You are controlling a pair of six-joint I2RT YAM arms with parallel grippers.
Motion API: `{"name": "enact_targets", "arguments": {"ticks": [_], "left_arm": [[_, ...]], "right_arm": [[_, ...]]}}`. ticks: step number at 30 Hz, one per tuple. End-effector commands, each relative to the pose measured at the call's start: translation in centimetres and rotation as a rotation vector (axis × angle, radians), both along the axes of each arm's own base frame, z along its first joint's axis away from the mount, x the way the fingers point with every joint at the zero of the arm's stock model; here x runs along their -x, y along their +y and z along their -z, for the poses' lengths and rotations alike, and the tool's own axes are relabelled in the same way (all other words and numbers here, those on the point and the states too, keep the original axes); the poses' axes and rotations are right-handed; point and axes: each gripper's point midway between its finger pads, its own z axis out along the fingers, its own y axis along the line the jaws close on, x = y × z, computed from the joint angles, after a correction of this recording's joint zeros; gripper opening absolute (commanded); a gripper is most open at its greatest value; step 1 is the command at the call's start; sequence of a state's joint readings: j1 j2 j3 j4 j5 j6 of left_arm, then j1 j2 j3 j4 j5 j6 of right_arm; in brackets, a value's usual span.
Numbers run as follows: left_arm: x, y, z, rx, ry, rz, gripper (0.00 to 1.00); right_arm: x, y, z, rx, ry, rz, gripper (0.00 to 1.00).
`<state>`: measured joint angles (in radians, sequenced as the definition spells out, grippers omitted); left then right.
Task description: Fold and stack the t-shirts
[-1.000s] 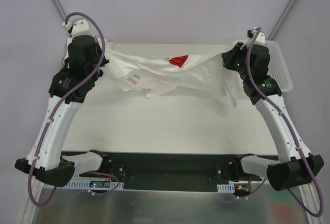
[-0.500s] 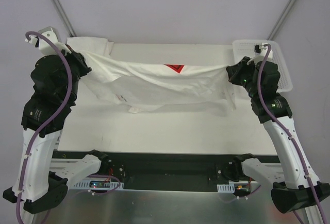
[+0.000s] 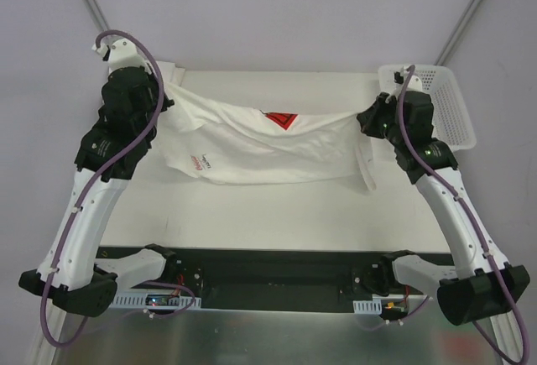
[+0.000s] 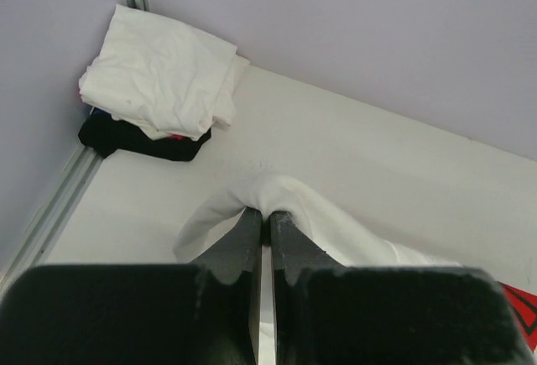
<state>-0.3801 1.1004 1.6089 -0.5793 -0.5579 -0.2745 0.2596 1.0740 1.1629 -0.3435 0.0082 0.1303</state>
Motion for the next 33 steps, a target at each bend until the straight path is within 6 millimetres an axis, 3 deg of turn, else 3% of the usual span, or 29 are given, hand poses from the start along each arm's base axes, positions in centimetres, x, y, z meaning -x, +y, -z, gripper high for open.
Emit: {"name": "enact_targets", "arguments": {"ticks": [1, 2, 4, 5, 8, 9, 10, 11, 12, 14, 15, 20, 21, 28, 29, 33], "left_arm": [[-2.8, -1.5, 1.6, 0.031, -0.019, 0.009, 0.0], [-3.3, -1.7, 2.0, 0.028, -0.012, 0.008, 0.0], [-4.5, -2.2, 3.1, 0.023, 0.014, 0.008, 0.0], [-4.9, -2.4, 3.5, 0.023, 0.022, 0.007, 0.0], [-6.5, -3.0, 5.1, 0.012, 0.054, 0.003, 0.0], [-7.2, -3.2, 5.9, 0.003, 0.071, 0.003, 0.0], [-7.7, -3.4, 6.3, 0.003, 0.073, 0.0, 0.0], [-8.0, -3.5, 6.8, 0.0, 0.08, -0.001, 0.0], [-8.7, -3.8, 7.7, -0.011, 0.098, 0.002, 0.0], [-9.4, -3.9, 8.5, -0.024, 0.116, -0.008, 0.0], [-10.0, -4.1, 9.5, -0.038, 0.138, -0.012, 0.0], [-12.7, -4.8, 12.9, -0.073, 0.195, -0.016, 0.0], [-13.6, -5.2, 14.6, -0.08, 0.228, -0.015, 0.0], [-17.9, -8.6, 21.7, -0.04, 0.357, 0.041, 0.0], [-18.6, -9.1, 23.6, -0.041, 0.392, 0.051, 0.0], [-20.0, -11.1, 26.1, 0.006, 0.436, 0.098, 0.0]], "right_arm": [[-2.2, 1.7, 0.5, -0.045, -0.002, -0.038, 0.01], [-3.1, 1.9, 1.7, -0.038, 0.029, -0.04, 0.01], [-4.3, 2.3, 2.3, -0.037, 0.049, -0.038, 0.01], [-5.5, 2.5, 4.2, -0.025, 0.094, -0.034, 0.01], [-8.1, 2.8, 5.7, -0.02, 0.131, -0.021, 0.01], [-9.6, 3.0, 8.4, -0.007, 0.192, -0.012, 0.01], [-10.4, 3.3, 9.3, -0.026, 0.22, -0.022, 0.01], [-11.8, 3.1, 8.7, -0.043, 0.21, -0.015, 0.01], [-13.1, 3.2, 11.7, -0.042, 0.275, -0.007, 0.01], [-15.1, 2.9, 12.0, -0.077, 0.289, 0.006, 0.01], [-15.7, 2.8, 14.0, -0.082, 0.334, 0.013, 0.01], [-17.8, 1.8, 14.8, -0.11, 0.354, 0.041, 0.01], [-18.2, 1.7, 14.4, -0.117, 0.345, 0.042, 0.01], [-18.4, 0.4, 12.3, -0.122, 0.311, 0.043, 0.01], [-18.4, 0.2, 12.2, -0.121, 0.312, 0.046, 0.03], [-19.0, -0.7, 12.4, -0.107, 0.316, 0.055, 0.18]]}}
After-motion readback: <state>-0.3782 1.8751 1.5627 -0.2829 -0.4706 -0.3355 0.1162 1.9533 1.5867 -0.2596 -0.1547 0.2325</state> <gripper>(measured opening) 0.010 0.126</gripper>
